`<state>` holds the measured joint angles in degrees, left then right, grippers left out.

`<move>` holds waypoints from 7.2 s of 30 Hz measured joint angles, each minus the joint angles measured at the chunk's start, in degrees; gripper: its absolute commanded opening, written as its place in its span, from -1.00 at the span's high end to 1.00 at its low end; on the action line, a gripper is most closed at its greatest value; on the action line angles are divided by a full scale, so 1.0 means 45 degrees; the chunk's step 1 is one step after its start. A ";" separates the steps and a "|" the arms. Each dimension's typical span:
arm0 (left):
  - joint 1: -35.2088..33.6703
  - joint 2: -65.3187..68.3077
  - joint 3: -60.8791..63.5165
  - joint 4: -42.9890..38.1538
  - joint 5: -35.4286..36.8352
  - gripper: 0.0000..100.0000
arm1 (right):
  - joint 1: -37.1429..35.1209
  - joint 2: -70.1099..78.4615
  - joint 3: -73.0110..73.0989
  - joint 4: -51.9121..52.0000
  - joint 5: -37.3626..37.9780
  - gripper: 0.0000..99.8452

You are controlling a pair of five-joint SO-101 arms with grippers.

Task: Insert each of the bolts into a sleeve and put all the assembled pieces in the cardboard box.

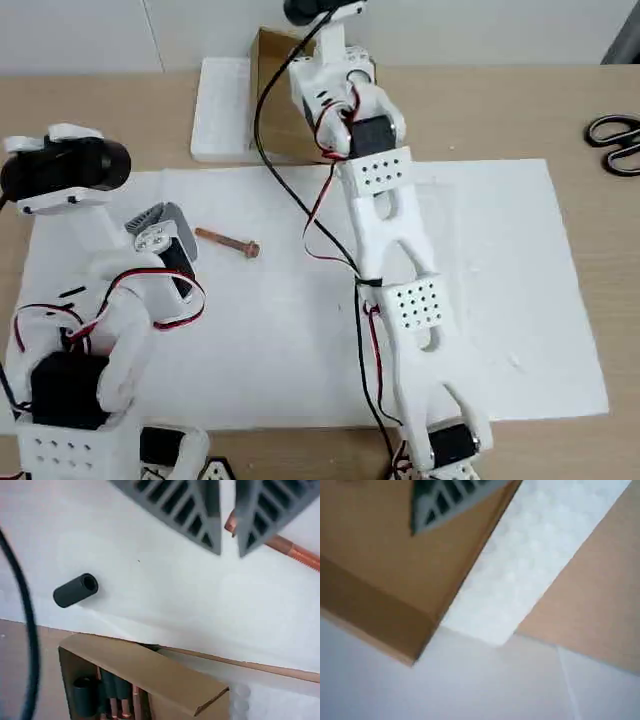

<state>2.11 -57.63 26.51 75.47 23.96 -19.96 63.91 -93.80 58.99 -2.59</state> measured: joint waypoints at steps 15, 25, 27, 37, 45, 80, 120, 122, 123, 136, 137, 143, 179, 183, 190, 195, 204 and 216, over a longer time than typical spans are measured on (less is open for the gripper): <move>0.0000 0.0000 -0.0625 0.0000 0.0000 0.99 | 0.0840 -0.1856 0.0000 0.8459 -0.0449 0.71; 0.0000 0.0000 -0.0625 0.0000 0.0000 0.99 | 0.1641 -0.1641 -0.0020 0.8596 -0.4884 0.71; 0.0000 0.0000 -0.0625 0.0000 0.0000 0.99 | 0.1797 -0.1426 -0.0020 0.8615 -0.5724 0.71; 0.0000 0.0000 -0.0625 0.0000 0.0000 0.99 | 0.1934 -0.0664 -0.0020 0.8635 -0.7971 0.71; 0.0000 0.0000 -0.0625 0.0000 0.0000 0.99 | 0.1915 0.0332 -0.0020 0.8635 -0.8029 0.71; 0.0000 0.0000 0.0234 0.0000 0.0000 0.99 | 0.1211 0.2559 -0.0020 0.8322 -0.8010 0.71; 0.0000 0.0000 0.0234 0.0000 0.0000 0.99 | 0.1094 0.3321 -0.0488 0.8303 -0.7463 1.00; 0.0000 0.0000 0.0234 0.0000 0.0000 0.99 | 0.1074 0.3009 -0.0391 0.8381 -0.7306 1.00; 0.0000 0.0000 0.0234 0.0000 0.0000 0.99 | 0.1074 0.2891 -0.0371 0.8381 -0.7267 1.00; 0.0000 0.0000 0.0234 -0.1739 0.0000 0.99 | 0.0938 -0.0137 -0.0332 0.8733 -0.5900 1.00; 0.0000 0.0000 0.0234 -0.1817 0.0000 0.99 | 0.0938 -0.0371 -0.0332 0.8752 -0.5802 1.00; 0.0000 0.0000 0.0234 -0.1895 0.0762 0.99 | 0.0918 -0.1993 -0.0332 0.8850 -0.5138 1.00; 0.0000 0.9416 -0.3497 0.5275 -0.2579 0.98 | 0.3770 -1.8833 1.8422 0.8674 -0.4396 1.00; 0.0000 0.9416 -0.3536 0.5275 -0.6076 0.99 | 0.4122 -2.0357 2.0454 0.8186 -0.3849 1.00; 0.0000 0.9475 -0.3536 0.5138 -0.9280 0.99 | 0.4259 -2.1802 2.2935 0.7678 -0.2833 1.00; 0.0000 0.9475 -0.3536 0.5138 -1.2464 0.99 | 0.4298 -2.2076 2.3717 0.7658 -0.2579 1.00; -0.0020 1.0100 -0.3536 0.5138 -1.8344 0.99 | 0.4435 -2.2193 2.5162 0.7658 -0.2579 1.00; -0.1055 1.2894 -0.3536 0.5138 -2.2369 0.99 | 0.6349 -2.2193 2.5709 0.7658 -0.2051 1.00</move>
<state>-2.64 0.40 10.59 98.59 -76.70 8.62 -35.96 21.89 93.45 -11.82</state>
